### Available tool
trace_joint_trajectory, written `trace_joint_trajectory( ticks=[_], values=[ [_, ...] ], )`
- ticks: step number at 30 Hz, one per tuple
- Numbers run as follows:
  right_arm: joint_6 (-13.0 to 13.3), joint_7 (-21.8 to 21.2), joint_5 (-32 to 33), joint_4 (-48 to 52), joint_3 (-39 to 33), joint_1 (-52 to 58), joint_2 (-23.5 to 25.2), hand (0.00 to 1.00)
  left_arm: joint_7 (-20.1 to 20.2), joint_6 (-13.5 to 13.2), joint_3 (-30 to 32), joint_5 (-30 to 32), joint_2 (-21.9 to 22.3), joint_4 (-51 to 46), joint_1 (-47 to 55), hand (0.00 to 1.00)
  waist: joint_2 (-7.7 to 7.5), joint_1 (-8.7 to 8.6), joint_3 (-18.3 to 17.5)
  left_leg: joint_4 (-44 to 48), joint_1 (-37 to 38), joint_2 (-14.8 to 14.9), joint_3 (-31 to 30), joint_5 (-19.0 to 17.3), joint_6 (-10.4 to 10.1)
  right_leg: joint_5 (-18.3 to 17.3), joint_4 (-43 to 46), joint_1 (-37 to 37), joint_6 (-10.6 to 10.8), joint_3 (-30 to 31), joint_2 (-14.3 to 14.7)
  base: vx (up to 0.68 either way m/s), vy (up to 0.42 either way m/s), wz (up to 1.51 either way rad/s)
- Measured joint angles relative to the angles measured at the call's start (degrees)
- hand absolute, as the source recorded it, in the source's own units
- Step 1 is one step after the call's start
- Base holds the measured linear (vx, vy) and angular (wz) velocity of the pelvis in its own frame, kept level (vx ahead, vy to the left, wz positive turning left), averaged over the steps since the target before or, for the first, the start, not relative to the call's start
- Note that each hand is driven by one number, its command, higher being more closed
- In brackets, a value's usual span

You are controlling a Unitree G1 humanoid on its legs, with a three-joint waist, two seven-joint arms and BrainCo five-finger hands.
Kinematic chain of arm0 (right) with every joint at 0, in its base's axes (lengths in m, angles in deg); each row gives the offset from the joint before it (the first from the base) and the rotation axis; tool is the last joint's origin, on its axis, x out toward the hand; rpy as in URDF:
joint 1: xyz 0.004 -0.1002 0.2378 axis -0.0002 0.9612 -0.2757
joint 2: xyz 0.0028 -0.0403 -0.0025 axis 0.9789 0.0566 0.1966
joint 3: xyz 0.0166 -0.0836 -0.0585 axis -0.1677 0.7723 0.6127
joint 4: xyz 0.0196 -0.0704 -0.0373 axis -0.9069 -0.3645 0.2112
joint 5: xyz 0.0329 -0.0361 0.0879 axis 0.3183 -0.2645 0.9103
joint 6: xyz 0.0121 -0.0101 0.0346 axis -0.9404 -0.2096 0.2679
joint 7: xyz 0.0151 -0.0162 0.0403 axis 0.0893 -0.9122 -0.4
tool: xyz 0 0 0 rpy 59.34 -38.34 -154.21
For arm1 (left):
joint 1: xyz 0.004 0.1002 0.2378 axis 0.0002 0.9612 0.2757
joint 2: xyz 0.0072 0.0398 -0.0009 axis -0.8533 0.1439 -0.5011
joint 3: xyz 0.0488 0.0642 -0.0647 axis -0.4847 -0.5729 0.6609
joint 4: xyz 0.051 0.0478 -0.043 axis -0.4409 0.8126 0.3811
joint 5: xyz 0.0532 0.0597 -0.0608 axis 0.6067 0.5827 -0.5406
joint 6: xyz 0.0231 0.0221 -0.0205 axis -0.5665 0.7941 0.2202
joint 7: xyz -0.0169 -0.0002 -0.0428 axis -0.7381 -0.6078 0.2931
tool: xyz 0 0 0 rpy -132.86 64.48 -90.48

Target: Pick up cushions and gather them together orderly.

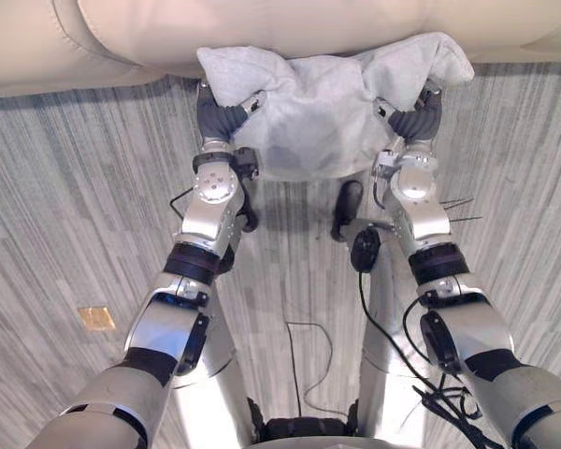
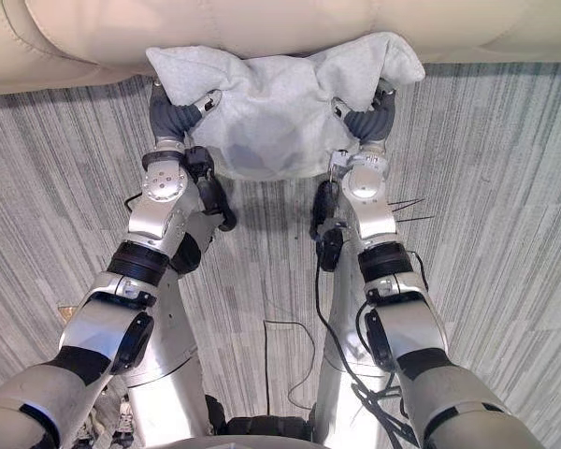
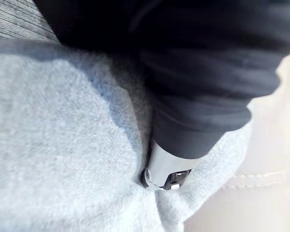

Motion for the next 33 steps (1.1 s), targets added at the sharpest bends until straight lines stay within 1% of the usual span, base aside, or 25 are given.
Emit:
trace_joint_trajectory(
  ticks=[1, 3, 5, 6, 7, 8, 9, 11, 12, 13, 14, 16, 19, 20, 21, 22, 23, 25, 26, 28, 29, 30, 31, 32, 33],
  values=[
    [0.53, -0.3, 0.0, 3.41, 0.8, 3.52, 0.89, 1.0, 0.13, -0.65, -0.05, 0.01, 0.08, -2.11, 2.73, 1.0, 0.14, -0.04, -0.34, -1.68, 3.8, -0.08, 0.0, 0.02, -0.71, 0.0, -1.84, 3.99, -0.08, -0.5, 0.12, -0.02, -0.035, 0.02],
    [3.09, -1.53, 0.0, 9.53, 2.28, 10.53, 2.47, 1.0, 0.3, -2.41, -0.14, 0.01, 0.15, -5.48, 8.0, 1.0, 0.08, -0.04, -2.22, -5.67, 9.75, -0.39, 0.14, -0.05, -2.22, 0.26, -6.04, 10.4, -0.63, -1.66, 0.32, -0.02, -0.063, 0.08],
    [4.83, -3.18, 0.14, 14.3, 2.63, 16.62, 3.87, 1.0, 0.4, -3.23, -0.83, 0.03, 0.44, -8.83, 13.38, 1.0, 0.16, -0.03, -2.79, -10.41, 17.47, -1.32, 0.52, 0.54, -3.11, 0.55, -10.75, 18.35, -0.72, -2.75, 0.14, 0.03, -0.071, 0.16],
    [5.41, -3.83, 0.32, 14.67, 2.86, 18.9, 4.31, 1.0, 0.53, -3.6, -1.28, 0.05, 0.82, -9.41, 15.76, 1.0, 0.07, -0.01, -4.65, -11.71, 18.71, -1.55, 0.7, 0.63, -3.26, 0.54, -12.15, 19.73, -0.7, -2.99, 0.12, 0.09, -0.05, 0.18],
    [5.83, -4.7, 0.92, 16.33, 3.84, 22.99, 4.57, 1.0, 1.37, -3.77, -1.45, 0.06, 1.88, -11.29, 20.23, 1.0, 0.13, 0.02, -7.47, -14.1, 21.42, -2.14, 0.81, 1.0, -3.78, 0.94, -14.77, 22.75, -0.43, -3.5, 0.1, 0.15, -0.033, 0.15],
    [5.93, -5.91, 1.86, 18.61, 4.45, 26.58, 4.74, 1.0, 2.03, -4.2, -1.46, 0.06, 2.56, -13.22, 23.88, 1.0, 0.11, 0.08, -7.58, -15.91, 25.85, -2.35, 1.08, 1.16, -3.97, 1.19, -17.09, 27.57, -0.17, -4.05, 0.11, 0.18, -0.025, 0.14],
    [6.01, -6.48, 1.91, 19.48, 4.83, 28.24, 4.82, 1.0, 2.48, -4.55, -1.45, 0.06, 2.71, -13.86, 25.53, 1.0, -0.01, 0.11, -7.76, -16.65, 27.99, -2.43, 1.24, 1.35, -3.67, 1.27, -18.08, 29.85, -0.07, -4.25, 0.12, 0.2, -0.017, 0.12],
    [6.4, -8.86, 1.94, 22.07, 6.57, 34.53, 4.91, 1.0, 3.7, -5.54, -1.39, 0.09, 3.0, -15.53, 31.82, 1.0, 0.03, 0.25, -9.6, -20.35, 35.46, -3.42, 2.06, 1.37, -3.65, 1.47, -22.54, 37.51, 0.44, -4.58, 0.06, 0.2, -0.001, 0.08],
    [6.43, -9.3, 1.94, 22.23, 7.06, 35.69, 4.91, 1.0, 4.01, -5.79, -1.31, 0.1, 3.01, -15.6, 33.29, 1.0, 0.05, 0.31, -10.11, -21.43, 37.18, -3.71, 2.31, 1.4, -3.67, 1.65, -23.83, 39.35, 0.74, -4.64, 0.05, 0.21, 0.023, 0.07],
    [6.43, -10.5, 1.93, 22.21, 7.95, 37.86, 4.89, 1.0, 4.32, -6.07, -1.21, 0.13, 3.0, -15.72, 36.11, 1.0, 0.05, 0.28, -11.68, -23.44, 39.8, -4.41, 2.39, 1.52, -3.82, 1.9, -26.15, 42.11, 1.12, -4.77, 0.01, 0.17, 0.027, 0.07],
    [6.43, -11.33, 1.92, 22.02, 8.31, 38.72, 4.88, 1.0, 4.56, -6.17, -1.22, 0.12, 2.82, -15.73, 37.26, 1.0, -0.02, 0.28, -12.25, -24.55, 41.11, -4.81, 2.46, 1.69, -4.03, 2.07, -27.36, 43.44, 1.36, -4.79, 0.0, 0.22, 0.035, 0.12],
    [6.5, -13.8, 1.88, 19.56, 9.19, 40.52, 4.15, 1.0, 5.86, -6.14, -1.25, 0.12, 1.95, -15.7, 41.5, 1.0, -0.1, 0.15, -13.74, -30.09, 46.42, -6.65, 2.88, 3.14, -4.37, 3.56, -32.97, 48.65, 2.06, -4.96, -0.14, 0.23, 0.028, 0.11],
    [6.28, -16.41, 1.65, 18.4, 10.24, 42.43, 2.12, 1.0, 6.83, -6.14, -1.39, 0.2, 1.74, -15.77, 45.3, 1.0, -0.11, 0.24, -13.89, -35.73, 52.23, -8.18, 3.67, 4.5, -4.44, 5.71, -39.43, 54.69, 2.52, -5.19, 0.09, 0.18, 0.027, 0.01],
    [6.25, -16.91, 1.63, 18.4, 10.32, 42.93, 1.89, 1.0, 7.13, -6.13, -1.44, 0.2, 1.74, -15.8, 45.99, 1.0, -0.12, 0.23, -14.13, -36.5, 53.01, -8.25, 3.81, 4.54, -4.46, 6.0, -40.48, 55.6, 2.6, -5.2, 0.24, 0.18, 0.032, -0.07],
    [6.2, -17.92, 1.6, 18.41, 10.33, 44.29, 1.51, 1.0, 7.89, -6.05, -1.61, 0.21, 1.72, -16.04, 47.88, 1.0, -0.14, 0.03, -15.48, -37.6, 53.98, -8.35, 4.15, 4.56, -4.47, 7.01, -42.97, 57.15, 2.67, -5.18, 0.67, 0.12, 0.011, -0.08],
    [6.19, -18.07, 1.6, 18.41, 10.33, 44.7, 1.48, 1.0, 8.04, -5.97, -1.78, 0.28, 1.67, -16.32, 48.56, 1.0, -0.18, 0.03, -15.84, -37.98, 54.55, -8.34, 4.3, 4.56, -4.46, 7.4, -43.88, 57.81, 2.68, -5.07, 1.06, 0.16, 0.005, -0.11],
    [6.18, -18.49, 1.61, 18.45, 10.31, 45.42, 1.49, 1.0, 8.72, -5.92, -1.96, 0.75, 1.78, -16.97, 50.2, 1.0, -0.51, -0.03, -16.75, -39.34, 55.87, -8.71, 4.69, 4.53, -4.46, 8.23, -45.91, 59.32, 2.86, -4.99, 1.19, 0.13, 0.007, -0.07],
    [6.18, -18.74, 1.66, 18.5, 10.24, 45.44, 1.46, 1.0, 9.11, -5.91, -1.96, 1.11, 1.85, -17.49, 51.37, 1.0, -0.71, -0.09, -16.97, -39.59, 56.77, -8.86, 4.69, 4.4, -4.44, 8.98, -46.8, 60.21, 2.72, -4.51, 1.19, 0.1, 0.029, -0.13],
    [6.18, -18.93, 1.67, 18.61, 10.25, 45.41, 1.43, 1.0, 9.17, -5.9, -1.95, 1.17, 1.89, -18.35, 52.38, 1.0, -0.97, -0.07, -17.4, -39.46, 57.14, -9.08, 4.71, 3.44, -4.3, 9.06, -46.91, 60.32, 2.75, -3.77, 1.15, 0.08, 0.055, -0.2],
    [6.18, -19.15, 1.71, 18.61, 10.25, 45.43, 1.22, 1.0, 9.44, -5.8, -1.94, 1.19, 2.06, -18.96, 53.1, 1.0, -0.97, -0.05, -17.4, -38.25, 57.4, -9.13, 4.66, 1.73, -4.2, 9.05, -46.07, 60.45, 2.75, -3.4, 1.0, 0.06, 0.071, -0.17],
    [6.17, -19.99, 1.7, 18.6, 10.24, 45.57, 0.75, 1.0, 9.74, -5.75, -1.83, 1.19, 2.37, -19.0, 53.9, 1.0, -0.94, -0.07, -17.4, -36.88, 57.71, -9.12, 4.17, -0.79, -4.08, 9.03, -42.53, 59.58, 2.74, -2.63, 0.83, 0.03, 0.09, -0.15],
    [6.13, -20.18, 1.7, 18.59, 10.23, 45.7, 0.55, 1.0, 9.97, -5.73, -1.82, 1.19, 2.43, -19.0, 53.99, 1.0, -0.91, -0.09, -17.38, -36.18, 58.04, -9.12, 3.85, -1.89, -3.87, 8.99, -40.1, 58.97, 2.71, -2.19, 0.7, 0.04, 0.145, -0.07],
    [6.04, -20.24, 1.7, 18.59, 10.11, 46.35, 0.2, 1.0, 10.61, -5.29, -2.14, 1.24, 2.33, -19.0, 54.28, 1.0, -1.0, -0.27, -17.3, -35.0, 59.35, -9.47, 3.33, -3.55, -3.52, 8.96, -32.61, 57.03, 2.64, -1.39, -0.27, 0.06, 0.145, 0.2],
    [5.99, -20.24, 1.69, 18.59, 9.97, 46.88, 0.22, 1.0, 11.31, -4.78, -2.18, 1.33, 2.21, -19.0, 54.49, 1.0, -1.59, -0.97, -17.1, -34.99, 61.67, -10.8, 2.42, -4.71, -2.44, 10.1, -23.39, 54.42, 0.85, -0.3, -2.0, 0.08, 0.129, 0.35],
    [5.91, -20.28, 1.68, 18.51, 10.0, 46.99, 0.21, 1.0, 11.42, -4.63, -2.18, 1.34, 2.25, -18.94, 54.74, 1.0, -1.45, -1.51, -17.12, -34.97, 62.46, -11.03, 2.02, -5.13, -1.79, 8.82, -21.58, 53.56, -0.17, -0.09, -2.26, 0.16, 0.087, 0.35]
  ],
)
